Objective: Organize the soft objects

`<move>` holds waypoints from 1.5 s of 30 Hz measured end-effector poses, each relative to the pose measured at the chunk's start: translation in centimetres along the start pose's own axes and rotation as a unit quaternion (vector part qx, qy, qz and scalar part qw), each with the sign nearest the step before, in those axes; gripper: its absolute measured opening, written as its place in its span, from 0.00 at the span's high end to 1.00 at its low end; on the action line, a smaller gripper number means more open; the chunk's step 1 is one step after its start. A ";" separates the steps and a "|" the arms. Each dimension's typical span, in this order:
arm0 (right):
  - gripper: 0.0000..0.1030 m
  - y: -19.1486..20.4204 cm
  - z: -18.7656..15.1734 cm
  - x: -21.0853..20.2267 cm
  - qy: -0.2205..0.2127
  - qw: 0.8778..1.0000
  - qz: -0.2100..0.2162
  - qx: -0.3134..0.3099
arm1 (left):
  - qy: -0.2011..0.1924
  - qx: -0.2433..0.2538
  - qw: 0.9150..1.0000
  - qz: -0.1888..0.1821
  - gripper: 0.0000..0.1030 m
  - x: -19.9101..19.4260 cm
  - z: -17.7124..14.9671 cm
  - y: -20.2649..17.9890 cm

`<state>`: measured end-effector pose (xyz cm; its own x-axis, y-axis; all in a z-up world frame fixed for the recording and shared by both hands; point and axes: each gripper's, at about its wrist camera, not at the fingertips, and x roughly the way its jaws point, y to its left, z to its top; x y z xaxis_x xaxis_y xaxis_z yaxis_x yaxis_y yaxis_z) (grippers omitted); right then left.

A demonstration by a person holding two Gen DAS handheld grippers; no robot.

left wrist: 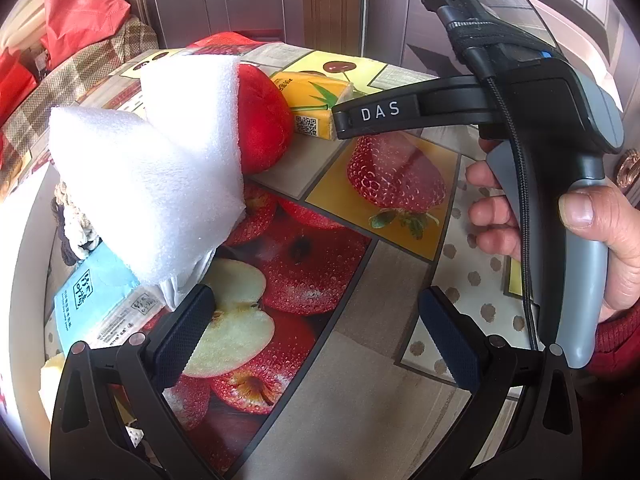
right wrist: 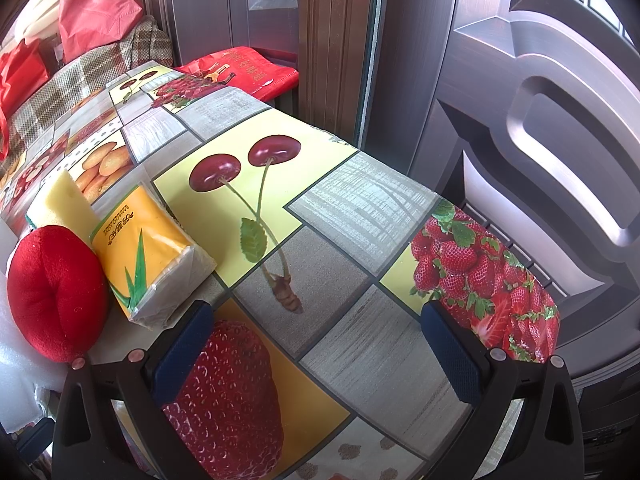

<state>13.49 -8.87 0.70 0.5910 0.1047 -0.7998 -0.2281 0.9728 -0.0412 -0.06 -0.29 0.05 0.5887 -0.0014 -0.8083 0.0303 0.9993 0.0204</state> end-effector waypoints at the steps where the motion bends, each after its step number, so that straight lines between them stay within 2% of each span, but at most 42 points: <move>1: 0.00 0.0 0.0 0.0 0.000 1.000 0.000 0.000 | -0.004 0.004 1.000 -0.005 0.01 -0.2 -0.1 -0.2; 5: 0.00 0.0 0.0 0.0 0.000 1.000 0.001 0.001 | -0.063 0.013 0.998 -0.007 0.01 -3.0 -0.6 -1.2; 10: 0.00 0.0 0.0 0.0 0.000 1.000 0.002 0.001 | -0.134 -0.040 0.990 -0.017 0.00 -8.1 -2.1 0.5; 12: 0.00 0.0 0.0 0.0 0.000 1.000 0.002 0.002 | -0.175 -0.077 0.982 -0.014 0.00 -11.0 -3.2 2.3; 15: 0.00 -0.1 0.0 0.0 -0.001 1.000 0.005 0.004 | -0.231 -0.147 0.962 -0.006 0.00 -15.1 -5.1 6.3; 17: 0.00 -0.3 -0.1 -0.2 -0.004 1.000 0.009 0.006 | -0.251 -0.185 0.950 -0.006 0.00 -16.9 -6.9 8.7; 19: 0.00 -0.9 -0.2 -0.6 -0.013 0.999 0.027 0.017 | -0.262 -0.208 0.943 0.010 0.00 -17.8 -8.3 10.1; 20: 0.00 -1.3 -0.3 -1.0 -0.021 0.999 0.043 0.025 | -0.259 -0.210 0.943 0.019 0.00 -17.9 -8.8 10.5; 23: 0.00 -2.4 -0.5 -3.1 -0.082 0.988 0.126 0.030 | -0.229 -0.196 0.953 0.033 0.00 -17.3 -10.0 10.2; 24: 0.00 -2.6 -0.6 -4.0 -0.113 0.980 0.165 0.017 | -0.214 -0.189 0.958 0.035 0.00 -16.7 -10.1 9.8; 26: 0.00 -2.9 -0.4 -5.5 -0.162 0.953 0.254 -0.017 | -0.173 -0.173 0.969 0.032 0.00 -15.3 -10.3 8.9; 27: 0.00 -2.8 -0.3 -5.9 -0.173 0.943 0.284 -0.036 | -0.155 -0.166 0.973 0.033 0.00 -14.4 -10.3 8.4; 28: 0.00 -2.6 0.0 -6.1 -0.170 0.938 0.295 -0.057 | -0.142 -0.159 0.976 0.036 0.00 -13.6 -10.3 7.9; 33: 0.00 -0.5 1.4 -5.6 -0.158 0.946 0.240 -0.152 | -0.111 -0.142 0.983 0.025 0.00 -11.2 -10.2 6.6; 37: 0.00 1.9 0.8 -4.1 -0.119 0.932 0.219 -0.263 | -0.088 -0.134 0.987 0.020 0.00 -10.0 -9.6 6.4; 40: 0.01 3.1 0.6 -3.3 -0.110 0.926 0.198 -0.303 | -0.076 -0.136 0.988 0.016 0.01 -9.4 -9.4 6.5; 42: 0.08 4.1 0.8 -2.2 -0.096 0.922 0.189 -0.323 | -0.069 -0.137 0.988 0.010 0.02 -9.0 -9.3 6.6; 44: 0.27 5.0 1.0 -1.1 -0.076 0.919 0.189 -0.338 | -0.064 -0.133 0.989 0.007 0.05 -8.8 -9.1 6.5; 45: 0.32 5.3 1.1 -0.5 -0.064 0.918 0.192 -0.342 | -0.061 -0.131 0.990 0.008 0.05 -8.6 -8.9 6.4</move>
<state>12.83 -3.58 1.58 0.4421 0.4786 -0.7586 -0.8449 0.5062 -0.1731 -12.17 6.46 1.91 0.6806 0.0263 -0.7322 -0.1808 0.9745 -0.1330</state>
